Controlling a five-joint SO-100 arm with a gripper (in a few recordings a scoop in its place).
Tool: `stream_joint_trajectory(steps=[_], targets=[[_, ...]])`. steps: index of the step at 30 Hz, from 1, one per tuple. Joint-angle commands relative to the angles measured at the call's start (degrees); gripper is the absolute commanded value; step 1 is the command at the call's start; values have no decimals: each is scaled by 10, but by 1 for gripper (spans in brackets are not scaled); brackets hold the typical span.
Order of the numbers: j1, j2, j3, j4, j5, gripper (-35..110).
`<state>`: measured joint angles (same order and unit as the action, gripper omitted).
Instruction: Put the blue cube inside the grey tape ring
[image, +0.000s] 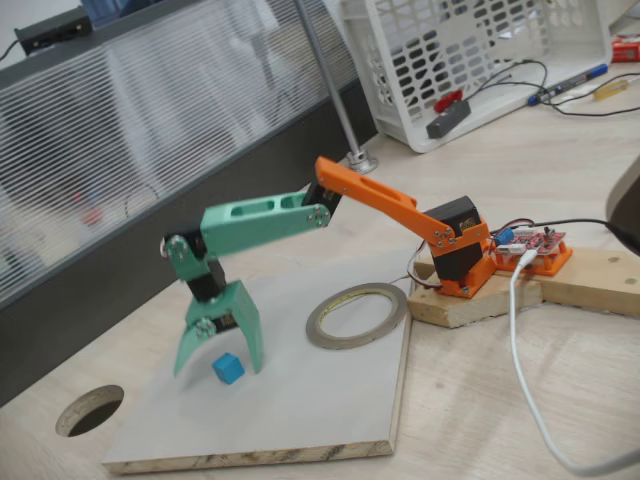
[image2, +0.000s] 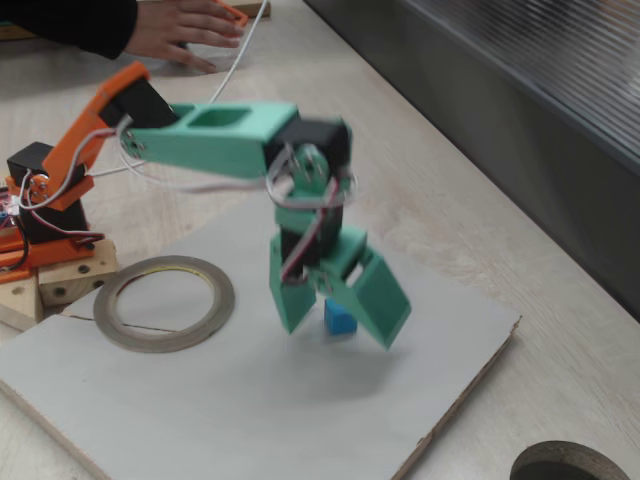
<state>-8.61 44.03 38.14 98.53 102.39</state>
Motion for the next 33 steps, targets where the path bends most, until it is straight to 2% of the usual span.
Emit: stream_joint_trajectory(steps=[1, 8, 20, 33], targets=[[-4, 0, -4, -4, 5, 87], [-4, 2, -4, -3, 6, 84], [-5, 8, -6, -4, 6, 37], [-5, 9, -6, -4, 11, 17]])
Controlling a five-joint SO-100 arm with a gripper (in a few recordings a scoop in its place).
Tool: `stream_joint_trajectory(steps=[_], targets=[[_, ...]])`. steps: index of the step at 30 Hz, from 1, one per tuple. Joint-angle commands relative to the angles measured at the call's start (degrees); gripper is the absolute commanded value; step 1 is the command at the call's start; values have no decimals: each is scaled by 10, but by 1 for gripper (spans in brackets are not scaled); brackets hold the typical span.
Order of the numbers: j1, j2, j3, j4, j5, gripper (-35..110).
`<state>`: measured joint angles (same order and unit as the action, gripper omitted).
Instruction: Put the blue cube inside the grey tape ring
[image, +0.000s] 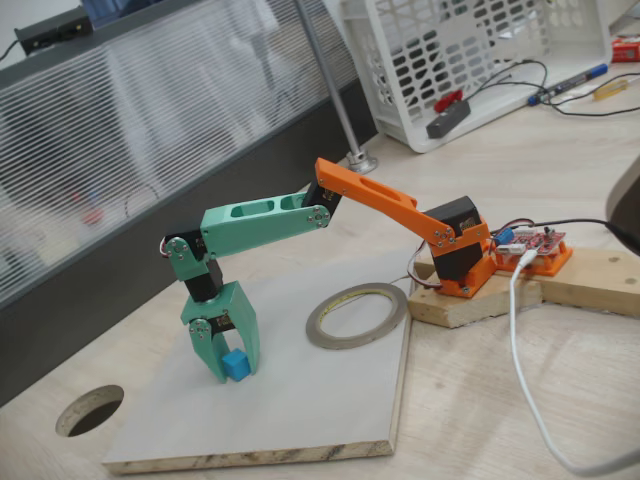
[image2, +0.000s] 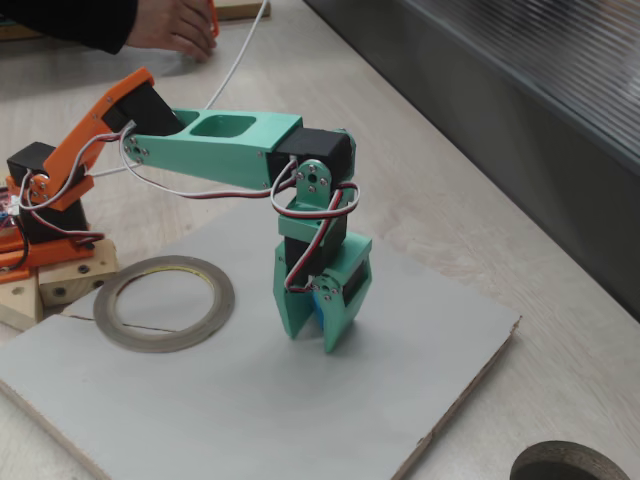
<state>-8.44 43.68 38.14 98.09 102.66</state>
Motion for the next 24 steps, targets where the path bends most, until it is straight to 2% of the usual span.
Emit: stream_joint_trajectory(steps=[1, 10, 18, 24], targets=[[-7, 12, -6, 0, 8, 16], [-2, 20, -4, 0, 9, 15], [0, 181, 11, 1, 6, 15], [1, 236, 160, 1, 8, 15]])
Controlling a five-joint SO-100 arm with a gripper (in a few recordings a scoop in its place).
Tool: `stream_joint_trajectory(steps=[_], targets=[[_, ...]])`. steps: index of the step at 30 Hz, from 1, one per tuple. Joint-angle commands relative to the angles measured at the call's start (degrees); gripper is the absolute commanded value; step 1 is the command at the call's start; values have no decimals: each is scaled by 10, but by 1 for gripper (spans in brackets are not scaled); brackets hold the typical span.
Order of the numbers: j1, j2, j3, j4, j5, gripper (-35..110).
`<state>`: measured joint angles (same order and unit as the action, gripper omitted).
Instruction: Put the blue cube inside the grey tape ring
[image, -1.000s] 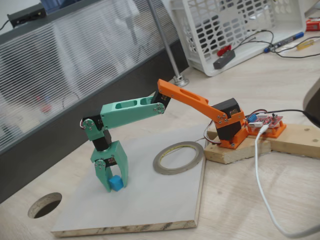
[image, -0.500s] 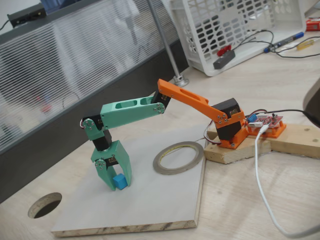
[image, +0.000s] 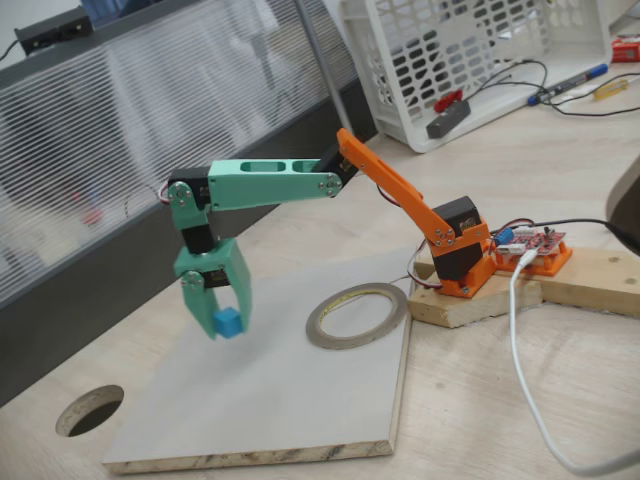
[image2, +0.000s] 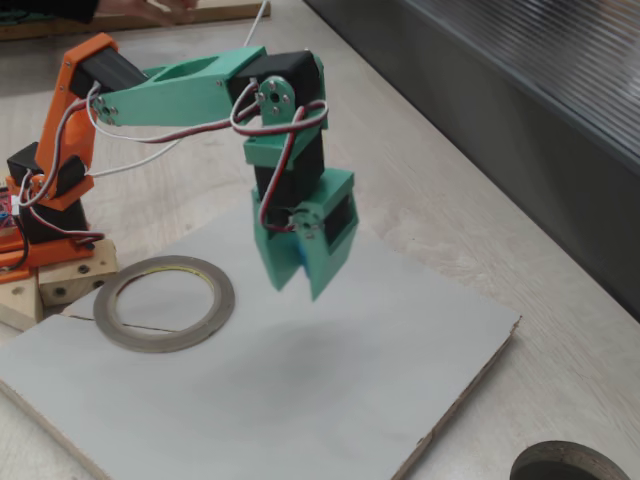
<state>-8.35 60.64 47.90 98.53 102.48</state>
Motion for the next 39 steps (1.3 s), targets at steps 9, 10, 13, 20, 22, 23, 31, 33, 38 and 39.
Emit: stream_joint_trajectory(steps=[9, 10, 13, 20, 22, 23, 31, 33, 38, 39], targets=[[106, 245, 280, -4, 6, 15], [113, 262, 299, -4, 6, 15], [120, 301, 362, -4, 8, 15], [120, 377, 517, -4, 10, 15], [120, 396, 554, -4, 10, 15], [121, 403, 571, -4, 10, 15], [198, 466, 670, -5, 6, 15], [198, 468, 670, -5, 8, 15], [199, 461, 671, -4, 10, 15], [199, 460, 671, -4, 10, 15]])
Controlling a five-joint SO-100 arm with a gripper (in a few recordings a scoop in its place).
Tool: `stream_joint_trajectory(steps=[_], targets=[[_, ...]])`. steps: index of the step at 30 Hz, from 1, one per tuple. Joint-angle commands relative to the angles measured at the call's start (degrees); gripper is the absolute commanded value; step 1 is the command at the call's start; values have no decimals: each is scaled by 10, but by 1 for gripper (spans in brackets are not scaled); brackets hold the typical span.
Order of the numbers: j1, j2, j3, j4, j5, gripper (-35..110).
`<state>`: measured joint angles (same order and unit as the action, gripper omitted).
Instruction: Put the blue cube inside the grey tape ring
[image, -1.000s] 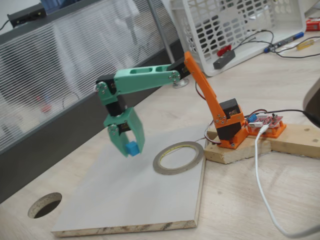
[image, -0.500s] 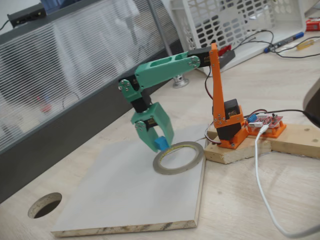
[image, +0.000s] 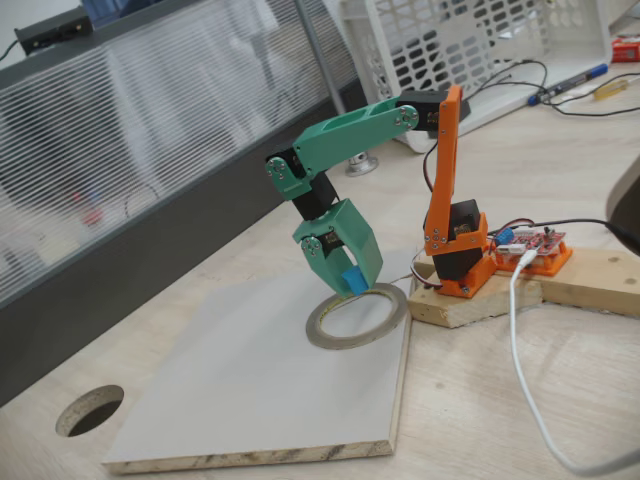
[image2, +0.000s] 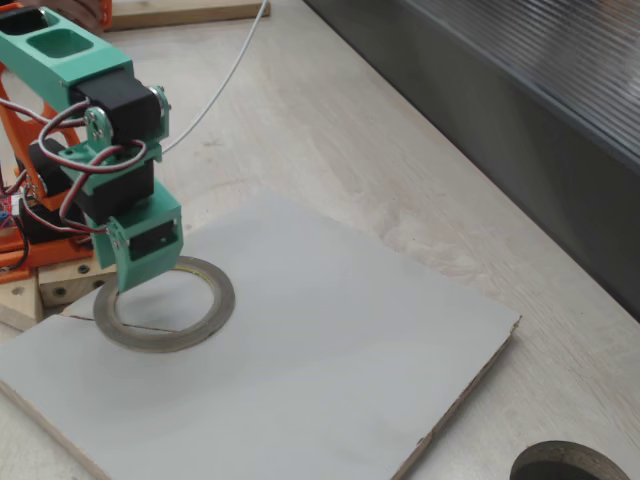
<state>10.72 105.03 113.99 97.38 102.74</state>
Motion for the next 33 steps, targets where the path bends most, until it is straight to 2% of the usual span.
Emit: stream_joint_trajectory(steps=[1, 23, 33], targets=[[8, 13, 10, 7, 7, 15], [7, 18, 11, 8, 8, 17], [8, 11, 11, 47, 8, 54]])
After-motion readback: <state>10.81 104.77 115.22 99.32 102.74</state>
